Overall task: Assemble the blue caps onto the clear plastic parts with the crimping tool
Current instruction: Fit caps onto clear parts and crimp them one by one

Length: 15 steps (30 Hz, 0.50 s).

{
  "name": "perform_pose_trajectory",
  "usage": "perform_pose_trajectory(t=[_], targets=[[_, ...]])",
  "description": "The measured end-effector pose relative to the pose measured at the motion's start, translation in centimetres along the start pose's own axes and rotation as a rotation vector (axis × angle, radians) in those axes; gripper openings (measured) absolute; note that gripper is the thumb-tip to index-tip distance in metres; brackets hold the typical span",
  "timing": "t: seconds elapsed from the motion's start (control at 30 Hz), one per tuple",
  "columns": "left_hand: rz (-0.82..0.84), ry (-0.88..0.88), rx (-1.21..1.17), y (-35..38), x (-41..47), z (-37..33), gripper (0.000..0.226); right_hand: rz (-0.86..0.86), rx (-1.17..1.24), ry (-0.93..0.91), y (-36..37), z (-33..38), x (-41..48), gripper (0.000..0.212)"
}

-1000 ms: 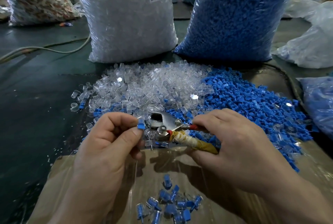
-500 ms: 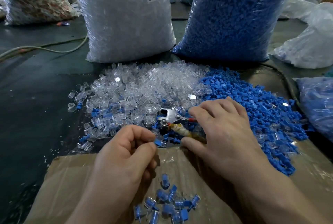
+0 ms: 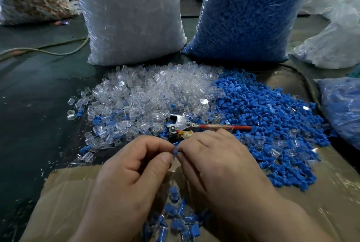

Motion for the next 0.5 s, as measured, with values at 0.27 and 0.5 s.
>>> perform_pose_trajectory(t=[0.27, 0.5], targets=[[0.107, -0.051, -0.004, 0.5, 0.4, 1.0, 0.052, 0.069, 0.086, -0.014, 0.1, 1.6, -0.2, 0.028], [0.056, 0.057, -0.087, 0.2, 0.0, -0.6, 0.036, 0.122, 0.559, 0.205, 0.5, 0.0, -0.6, 0.03]])
Point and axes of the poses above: each hand's wrist, its own x-axis towards the middle knuckle, its own y-axis out of the palm, z = x × y, the point moved 10 cm from there along x, towards the middle knuckle, and after that the axes turned 2 degrees about -x, right-handed, at the moved point
